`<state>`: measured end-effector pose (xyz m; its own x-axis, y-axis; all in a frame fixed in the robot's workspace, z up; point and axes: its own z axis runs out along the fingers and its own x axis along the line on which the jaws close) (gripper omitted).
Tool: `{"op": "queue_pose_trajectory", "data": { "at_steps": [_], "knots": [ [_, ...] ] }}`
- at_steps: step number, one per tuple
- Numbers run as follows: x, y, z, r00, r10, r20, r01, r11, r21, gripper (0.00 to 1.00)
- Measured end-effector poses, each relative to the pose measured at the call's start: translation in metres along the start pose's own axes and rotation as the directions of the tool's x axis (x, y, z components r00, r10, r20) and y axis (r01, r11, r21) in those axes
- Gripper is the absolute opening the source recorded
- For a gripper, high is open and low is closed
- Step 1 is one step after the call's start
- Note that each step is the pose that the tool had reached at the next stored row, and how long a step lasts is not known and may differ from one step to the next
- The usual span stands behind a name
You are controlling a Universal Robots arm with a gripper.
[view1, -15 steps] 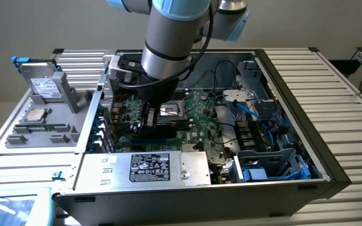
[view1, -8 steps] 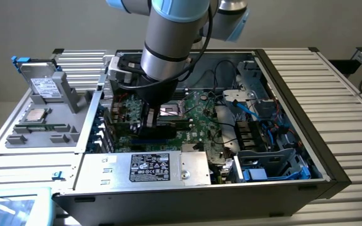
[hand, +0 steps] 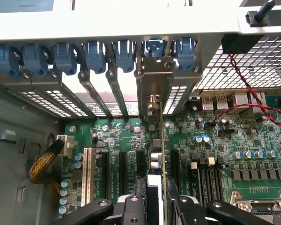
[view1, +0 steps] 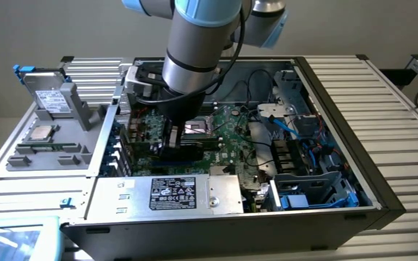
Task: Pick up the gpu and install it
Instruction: 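Insert the gpu into the slot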
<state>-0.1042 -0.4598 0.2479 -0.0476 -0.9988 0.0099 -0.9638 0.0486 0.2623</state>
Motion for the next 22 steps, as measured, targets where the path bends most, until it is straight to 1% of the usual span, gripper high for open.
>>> {"op": "queue_pose_trajectory", "data": {
  "at_steps": [10, 22],
  "knots": [
    [-0.0007, 0.0019, 0.0036, 1.0, 0.0, -0.0001, 0.0, 1.0, 0.0, 0.27],
    [-0.0012, 0.0015, 0.0056, 1.0, 0.0, -0.0003, 0.0, 1.0, -0.0002, 0.27]
  ]
}}
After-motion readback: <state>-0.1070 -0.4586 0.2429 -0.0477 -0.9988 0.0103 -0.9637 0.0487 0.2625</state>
